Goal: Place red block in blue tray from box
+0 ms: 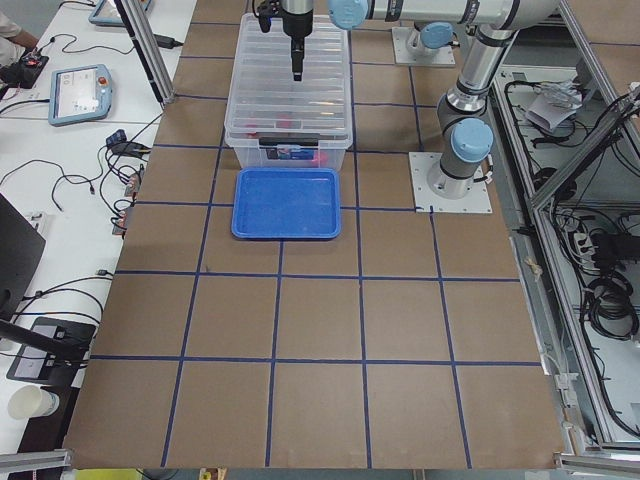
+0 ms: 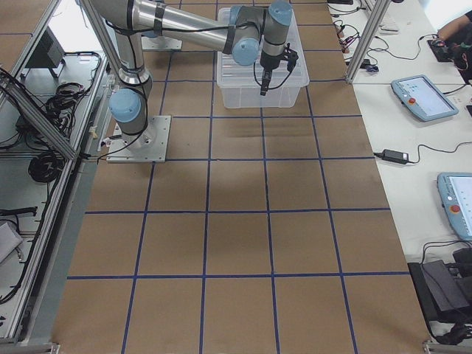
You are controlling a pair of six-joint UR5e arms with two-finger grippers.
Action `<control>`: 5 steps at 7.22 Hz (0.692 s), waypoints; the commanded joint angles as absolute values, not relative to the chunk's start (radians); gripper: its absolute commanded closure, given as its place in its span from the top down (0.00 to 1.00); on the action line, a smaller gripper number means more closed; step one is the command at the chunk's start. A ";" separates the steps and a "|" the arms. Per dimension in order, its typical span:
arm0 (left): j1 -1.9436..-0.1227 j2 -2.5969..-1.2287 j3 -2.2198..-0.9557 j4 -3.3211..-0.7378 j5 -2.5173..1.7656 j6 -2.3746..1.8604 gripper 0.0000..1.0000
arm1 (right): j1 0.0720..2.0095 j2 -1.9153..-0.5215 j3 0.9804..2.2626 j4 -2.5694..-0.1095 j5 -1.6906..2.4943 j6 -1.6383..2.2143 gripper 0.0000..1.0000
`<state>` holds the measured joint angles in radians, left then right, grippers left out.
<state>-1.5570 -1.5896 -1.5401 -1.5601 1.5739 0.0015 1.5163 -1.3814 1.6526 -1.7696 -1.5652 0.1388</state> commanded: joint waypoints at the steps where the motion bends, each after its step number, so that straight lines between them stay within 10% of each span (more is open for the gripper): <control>1: -1.557 -1.589 -1.540 -1.560 1.574 0.002 1.00 | 1.514 -1.367 1.654 -1.767 -1.535 0.137 1.00; 5: -1.557 -1.591 -1.542 -1.560 1.572 -0.002 1.00 | 1.508 -1.353 1.654 -1.773 -1.540 0.137 1.00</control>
<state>-1.5570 -1.5895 -1.5412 -1.5600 1.5735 0.0002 1.5092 -1.3559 1.6536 -1.7724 -1.5402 0.1369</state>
